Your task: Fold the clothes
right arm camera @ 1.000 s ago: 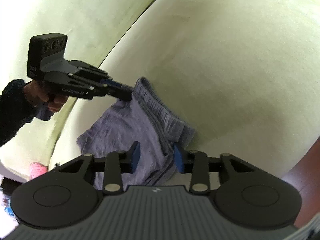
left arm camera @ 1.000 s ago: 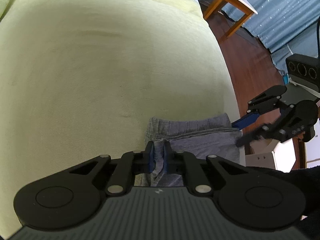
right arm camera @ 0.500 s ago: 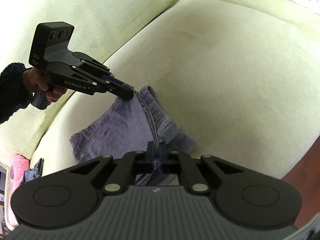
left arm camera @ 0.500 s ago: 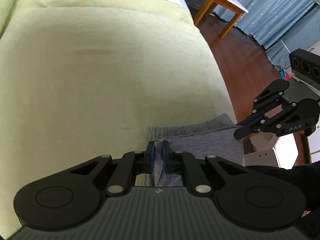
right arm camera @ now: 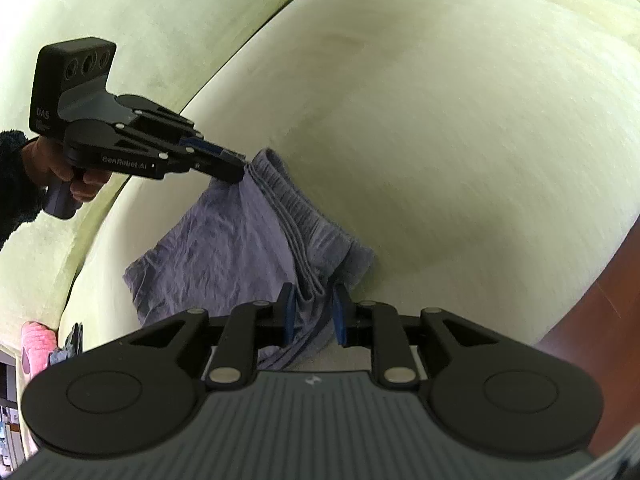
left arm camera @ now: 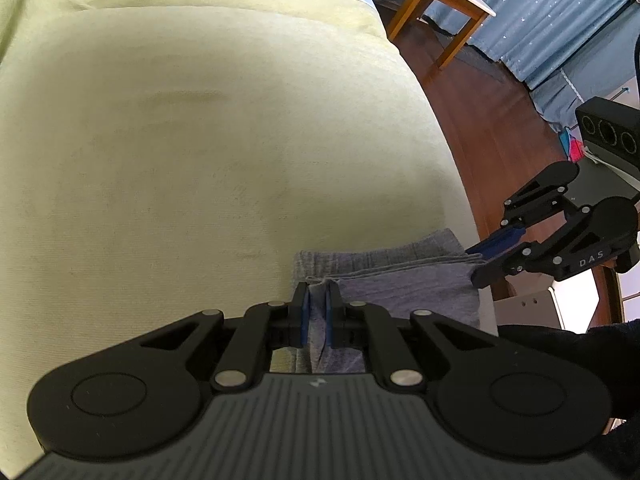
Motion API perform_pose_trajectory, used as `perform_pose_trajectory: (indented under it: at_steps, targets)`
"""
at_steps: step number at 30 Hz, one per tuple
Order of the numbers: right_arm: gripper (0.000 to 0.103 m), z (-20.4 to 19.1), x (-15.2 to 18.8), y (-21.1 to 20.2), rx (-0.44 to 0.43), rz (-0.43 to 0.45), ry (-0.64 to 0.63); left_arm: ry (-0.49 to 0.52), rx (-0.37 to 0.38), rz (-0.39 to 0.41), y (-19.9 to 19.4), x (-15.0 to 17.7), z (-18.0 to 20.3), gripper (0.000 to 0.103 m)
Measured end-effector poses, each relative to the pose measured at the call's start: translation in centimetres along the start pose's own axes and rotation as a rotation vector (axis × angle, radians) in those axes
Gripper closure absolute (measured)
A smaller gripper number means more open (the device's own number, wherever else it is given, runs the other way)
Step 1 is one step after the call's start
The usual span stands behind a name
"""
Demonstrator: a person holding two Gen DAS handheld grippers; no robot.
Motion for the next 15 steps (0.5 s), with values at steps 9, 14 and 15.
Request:
perform_pose_trajectory:
  at_steps: [9, 14, 15]
  targets:
    - [0.101, -1.0, -0.5, -1.0, 0.017, 0.068, -0.067, -0.002, -0.003, 0.001, -0.1, -0.3, 0.6, 0.098]
    - [0.101, -1.4, -1.2, -1.7, 0.02, 0.104, -0.087, 0.001, -0.01, 0.017, -0.9, -0.6, 0.6, 0.098]
    - [0.101, -1.4, -1.4, -1.9, 0.02, 0.113, -0.089, -0.001, -0.012, 0.022, -1.0, -0.7, 0.5, 0.098]
Point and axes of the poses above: each gripper's, at about its wrist camera, not at the fingertips, and y roughly the way its jaws point, z to its right, x to its underside, the point moved 9 cm from there along y, roughly the way its jaws point, and after that the axes turned 10 degrees about y, right-handed, at the moved point
